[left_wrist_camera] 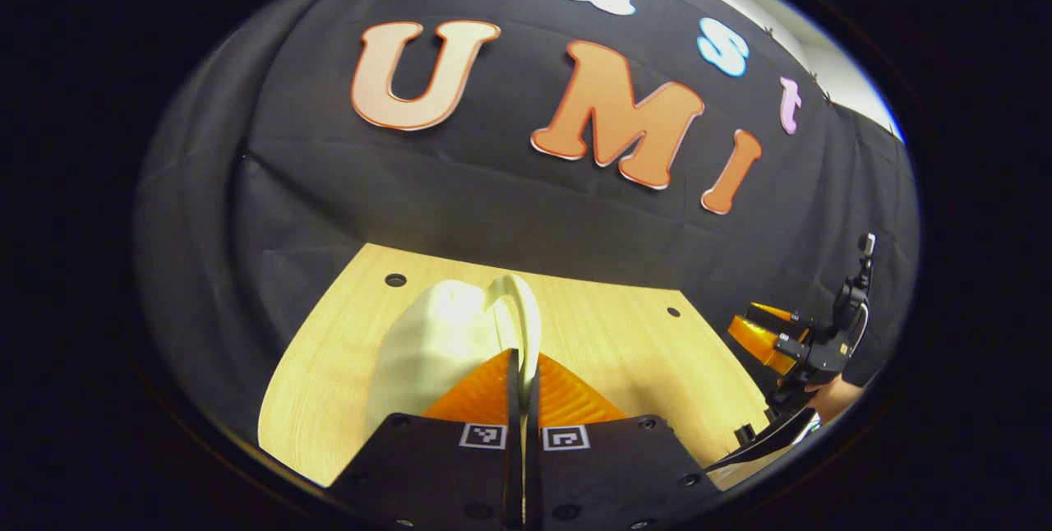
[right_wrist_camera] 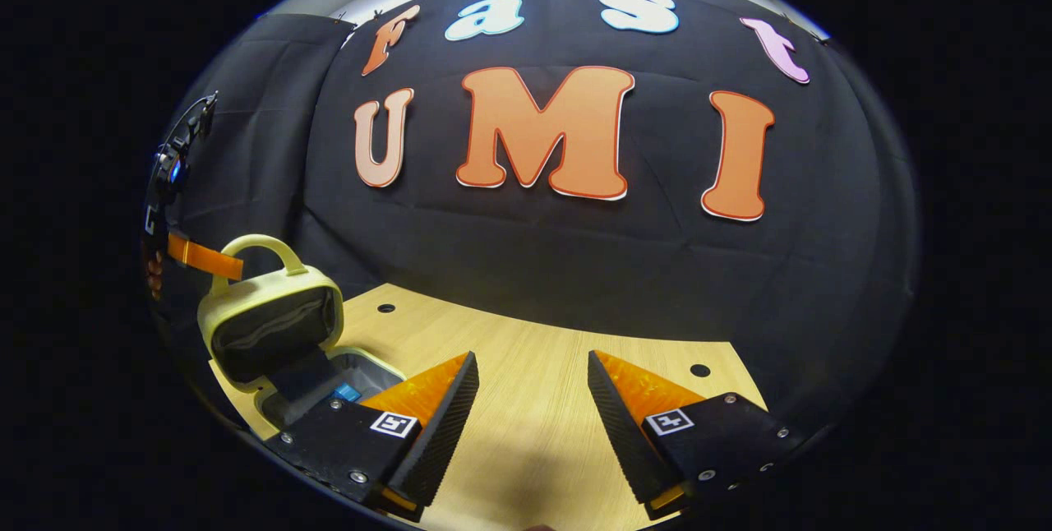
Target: First open the suitcase, pack the skin care products into it, and then close the suitcase.
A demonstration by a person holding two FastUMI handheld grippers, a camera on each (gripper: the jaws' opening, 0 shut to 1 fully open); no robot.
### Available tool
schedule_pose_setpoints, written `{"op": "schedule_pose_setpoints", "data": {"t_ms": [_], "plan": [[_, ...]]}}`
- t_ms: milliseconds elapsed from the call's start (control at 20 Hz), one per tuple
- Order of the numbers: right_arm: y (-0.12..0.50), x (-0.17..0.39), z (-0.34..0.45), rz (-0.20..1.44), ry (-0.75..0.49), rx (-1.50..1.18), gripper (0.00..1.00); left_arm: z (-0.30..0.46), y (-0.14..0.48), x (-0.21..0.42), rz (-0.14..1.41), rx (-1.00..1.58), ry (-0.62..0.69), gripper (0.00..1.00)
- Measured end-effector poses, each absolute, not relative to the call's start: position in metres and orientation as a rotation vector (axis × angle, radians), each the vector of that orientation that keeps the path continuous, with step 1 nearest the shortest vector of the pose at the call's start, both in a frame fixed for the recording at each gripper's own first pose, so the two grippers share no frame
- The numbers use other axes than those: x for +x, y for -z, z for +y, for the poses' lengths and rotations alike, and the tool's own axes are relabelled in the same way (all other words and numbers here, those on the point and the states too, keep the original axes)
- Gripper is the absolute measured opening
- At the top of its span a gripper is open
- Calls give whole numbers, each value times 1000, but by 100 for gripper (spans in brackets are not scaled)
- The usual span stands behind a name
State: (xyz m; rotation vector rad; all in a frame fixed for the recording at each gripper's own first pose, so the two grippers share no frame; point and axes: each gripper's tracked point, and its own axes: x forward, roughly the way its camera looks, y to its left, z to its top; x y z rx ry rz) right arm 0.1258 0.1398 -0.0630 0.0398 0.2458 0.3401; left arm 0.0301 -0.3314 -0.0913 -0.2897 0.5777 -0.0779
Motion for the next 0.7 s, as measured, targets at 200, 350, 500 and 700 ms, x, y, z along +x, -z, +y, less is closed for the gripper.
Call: {"op": "schedule_pose_setpoints", "data": {"t_ms": [200,350,500,700], "plan": [[71,126,123,251,-332,45,86,-383,114,41,641,-256,129,1],[80,126,108,255,-316,36,86,-409,131,46,685,-223,141,1],[88,123,96,270,-304,50,86,-435,158,48,728,-167,148,2],[99,119,83,286,-293,35,86,-465,196,52,800,-36,170,2]]}}
